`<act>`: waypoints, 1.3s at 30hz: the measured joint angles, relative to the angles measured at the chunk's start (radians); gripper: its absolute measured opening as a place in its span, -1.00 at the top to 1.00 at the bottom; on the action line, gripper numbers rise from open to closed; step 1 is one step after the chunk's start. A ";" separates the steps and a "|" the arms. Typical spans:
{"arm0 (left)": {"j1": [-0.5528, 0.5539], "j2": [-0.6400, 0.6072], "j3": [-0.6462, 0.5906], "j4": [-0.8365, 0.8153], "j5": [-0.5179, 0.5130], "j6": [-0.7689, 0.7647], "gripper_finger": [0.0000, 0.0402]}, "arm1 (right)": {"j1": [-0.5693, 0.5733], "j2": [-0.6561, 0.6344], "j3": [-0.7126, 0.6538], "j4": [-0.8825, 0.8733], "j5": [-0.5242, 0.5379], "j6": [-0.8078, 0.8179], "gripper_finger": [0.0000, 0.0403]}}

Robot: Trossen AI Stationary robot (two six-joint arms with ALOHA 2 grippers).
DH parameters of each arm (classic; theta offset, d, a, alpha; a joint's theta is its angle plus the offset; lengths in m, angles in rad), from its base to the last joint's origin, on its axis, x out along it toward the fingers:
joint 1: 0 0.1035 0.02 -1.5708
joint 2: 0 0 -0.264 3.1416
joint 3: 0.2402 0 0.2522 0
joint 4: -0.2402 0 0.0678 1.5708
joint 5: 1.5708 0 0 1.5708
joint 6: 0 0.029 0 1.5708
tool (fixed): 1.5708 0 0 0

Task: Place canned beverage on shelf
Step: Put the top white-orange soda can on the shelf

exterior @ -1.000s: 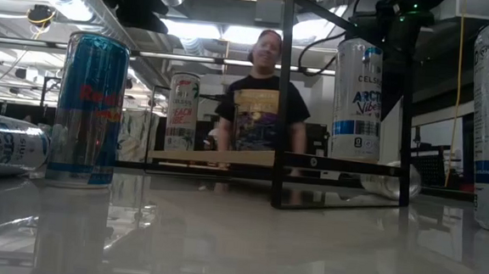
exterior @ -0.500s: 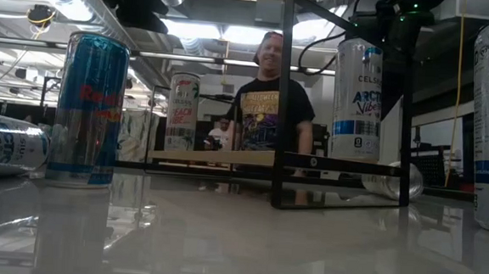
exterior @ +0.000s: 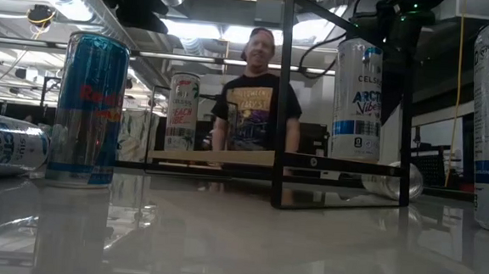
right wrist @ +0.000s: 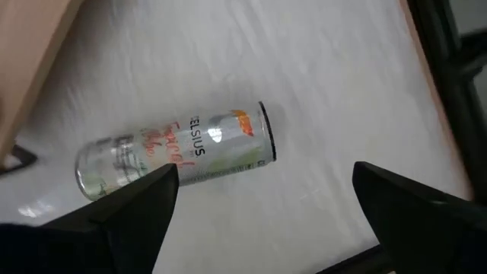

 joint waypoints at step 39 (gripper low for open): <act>0.000 0.000 0.000 0.000 0.000 0.000 -0.75 | 0.001 -0.001 -0.314 0.343 -0.012 0.711 -0.93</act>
